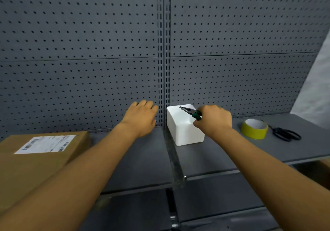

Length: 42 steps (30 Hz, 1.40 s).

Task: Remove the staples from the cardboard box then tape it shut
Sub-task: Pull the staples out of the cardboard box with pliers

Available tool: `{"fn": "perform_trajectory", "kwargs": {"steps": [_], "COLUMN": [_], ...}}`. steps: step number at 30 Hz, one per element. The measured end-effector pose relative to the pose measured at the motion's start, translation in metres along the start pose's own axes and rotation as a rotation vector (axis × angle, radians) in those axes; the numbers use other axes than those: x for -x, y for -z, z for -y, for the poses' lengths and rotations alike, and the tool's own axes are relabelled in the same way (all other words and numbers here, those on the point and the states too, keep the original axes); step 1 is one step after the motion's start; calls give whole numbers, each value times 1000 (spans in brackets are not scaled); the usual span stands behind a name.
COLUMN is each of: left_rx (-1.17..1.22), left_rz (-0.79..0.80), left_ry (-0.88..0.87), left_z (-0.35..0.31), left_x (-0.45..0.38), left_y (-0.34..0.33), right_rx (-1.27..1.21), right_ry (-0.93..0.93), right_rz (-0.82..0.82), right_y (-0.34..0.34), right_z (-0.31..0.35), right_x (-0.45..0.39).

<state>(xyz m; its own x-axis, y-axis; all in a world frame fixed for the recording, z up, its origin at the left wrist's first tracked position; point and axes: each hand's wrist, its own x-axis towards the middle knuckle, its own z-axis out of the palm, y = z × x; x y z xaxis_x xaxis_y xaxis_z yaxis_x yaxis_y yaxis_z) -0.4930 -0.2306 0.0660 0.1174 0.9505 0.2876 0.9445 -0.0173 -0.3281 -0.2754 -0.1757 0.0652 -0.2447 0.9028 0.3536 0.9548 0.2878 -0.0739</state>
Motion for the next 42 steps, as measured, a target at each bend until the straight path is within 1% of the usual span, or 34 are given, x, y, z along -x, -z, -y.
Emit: {"fn": "perform_trajectory", "kwargs": {"steps": [4,8,13,18,25,28,32,37,42], "left_rx": [28,19,37,46,19,16,16,25,105], "left_rz": [38,79,111,126,136,127,105,103,86], "left_ry": [5,5,23,87,184,231,276,276,265], "left_z": [-30,-43,-45,-29,19,44,79,126,165], "left_x": [-19,-32,-33,-20,24,51,91,148,206], "left_y": [-8,-19,-26,-23,-9,-3,6,11,11], "right_rx": [-11,-28,-66,-124,-205,-224,-339,-381,-375], "right_ry": [4,-8,-16,44,139,169,177,173,147], "right_rz": [65,131,167,151,134,154,207,241,273], "right_y": [-17,-33,-40,-39,-31,-24,-15,-8,-6], "right_z": [-32,-45,-51,-40,10,36,73,130,186], "right_x": [-12,-20,-24,-23,-10,-2,14,53,96]}}
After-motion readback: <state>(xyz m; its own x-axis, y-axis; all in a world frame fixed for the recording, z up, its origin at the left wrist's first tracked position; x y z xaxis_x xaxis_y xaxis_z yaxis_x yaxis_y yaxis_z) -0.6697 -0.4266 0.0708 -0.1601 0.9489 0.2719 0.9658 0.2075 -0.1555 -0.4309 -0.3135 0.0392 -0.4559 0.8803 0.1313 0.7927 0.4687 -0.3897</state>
